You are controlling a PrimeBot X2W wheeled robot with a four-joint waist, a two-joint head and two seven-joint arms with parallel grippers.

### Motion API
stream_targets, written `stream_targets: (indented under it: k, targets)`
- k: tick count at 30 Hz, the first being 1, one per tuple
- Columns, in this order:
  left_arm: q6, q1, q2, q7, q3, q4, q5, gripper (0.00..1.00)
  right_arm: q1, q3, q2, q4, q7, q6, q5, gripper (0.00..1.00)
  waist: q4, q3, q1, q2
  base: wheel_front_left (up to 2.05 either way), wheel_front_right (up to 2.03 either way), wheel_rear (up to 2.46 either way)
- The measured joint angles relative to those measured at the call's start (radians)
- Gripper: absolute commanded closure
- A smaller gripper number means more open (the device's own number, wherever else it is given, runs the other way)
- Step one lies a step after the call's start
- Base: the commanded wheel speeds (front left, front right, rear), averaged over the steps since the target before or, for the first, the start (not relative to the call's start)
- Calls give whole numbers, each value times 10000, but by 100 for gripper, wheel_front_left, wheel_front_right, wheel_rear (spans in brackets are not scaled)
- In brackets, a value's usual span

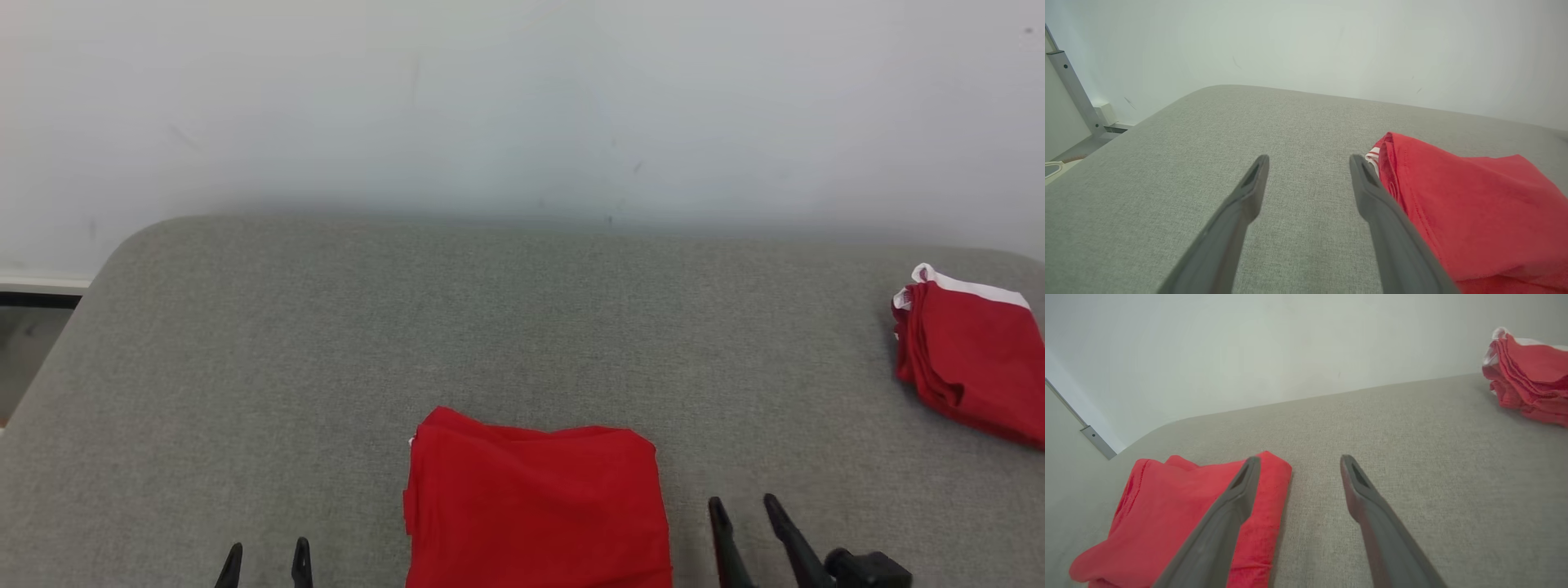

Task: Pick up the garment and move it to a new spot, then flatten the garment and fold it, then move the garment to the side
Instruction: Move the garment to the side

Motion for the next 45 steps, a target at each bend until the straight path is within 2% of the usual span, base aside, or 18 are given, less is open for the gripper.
stream_targets:
  k: [11,17,21,22,23,27,33,39,45]
  targets:
    - [-59,-50,0,-2,-134,146,-19,0,-2579,1647,-8,4351,0,0,1141,0,527,22,0,0,0,0,0]
    - [-71,-69,0,-2,-98,163,-17,0,-3248,2167,-8,6038,0,0,1687,0,783,53,0,0,0,0,0]
    - [-82,-70,0,0,-79,190,-8,0,-3580,2982,-31,6652,-19,0,2685,0,870,80,0,0,0,0,0]
    - [-121,-73,0,-2,-65,199,-10,0,-3694,3382,-36,6853,-44,0,3051,72,892,84,0,0,0,0,0]
    - [-121,-73,0,0,-52,207,-10,0,-3776,3534,-31,6920,-48,0,3223,100,894,83,0,0,0,0,0]
    - [-121,-78,0,0,-19,211,-56,0,-4045,3544,-8,7026,-2,0,3333,100,884,103,1,0,0,0,0]
    - [-90,-85,0,0,69,128,-180,0,-4648,2637,-88,6723,2,2,1870,100,630,160,0,0,0,0,0]
    - [-65,-104,0,-2,88,102,-372,0,-5069,2207,-907,5962,2,2,878,100,138,246,0,1,0,0,0]
    - [-59,-269,0,-2,58,-10,-393,0,-5622,2552,-1778,5574,2,2,454,100,-345,384,1,0,0,0,0]
